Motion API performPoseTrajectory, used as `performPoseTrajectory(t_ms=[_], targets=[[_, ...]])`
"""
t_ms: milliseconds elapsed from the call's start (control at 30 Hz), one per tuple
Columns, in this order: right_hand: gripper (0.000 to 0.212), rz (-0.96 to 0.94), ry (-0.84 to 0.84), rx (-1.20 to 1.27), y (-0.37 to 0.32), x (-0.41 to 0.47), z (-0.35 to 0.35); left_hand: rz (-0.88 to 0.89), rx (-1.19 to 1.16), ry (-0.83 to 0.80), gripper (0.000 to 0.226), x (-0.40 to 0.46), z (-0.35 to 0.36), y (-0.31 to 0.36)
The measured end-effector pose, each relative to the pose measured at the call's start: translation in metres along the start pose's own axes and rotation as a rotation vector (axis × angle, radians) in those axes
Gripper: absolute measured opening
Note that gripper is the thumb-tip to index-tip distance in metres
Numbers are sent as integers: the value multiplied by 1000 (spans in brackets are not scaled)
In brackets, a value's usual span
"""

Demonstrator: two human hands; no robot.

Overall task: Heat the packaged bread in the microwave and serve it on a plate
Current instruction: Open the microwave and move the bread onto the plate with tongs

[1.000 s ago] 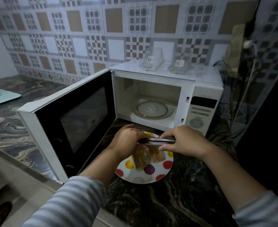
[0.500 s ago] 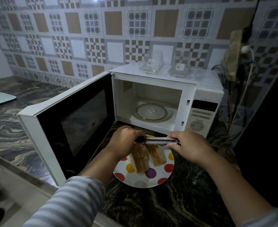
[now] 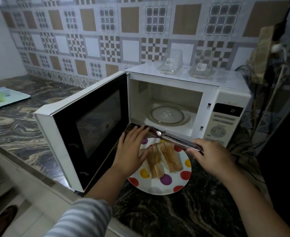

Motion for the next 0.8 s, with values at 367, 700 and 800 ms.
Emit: performPoseTrajectory(t_ms=[367, 700, 800], targets=[[27, 52, 60, 137, -33, -46, 30, -495, 82, -250, 75, -71, 53, -27], [36, -78, 6, 118, -82, -84, 93, -439, 116, -282, 74, -76, 47, -30], [29, -85, 40, -61, -81, -90, 111, -436, 116, -272, 78, -77, 47, -29]])
Point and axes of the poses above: each hand's wrist, its own x-axis towards the middle knuckle, its own z-axis out of the palm, y = z × x, the point moved 1 cm from there along x, towards the middle knuckle, and after that the axes turned 4 degrees about y, right-handed, at the moved point
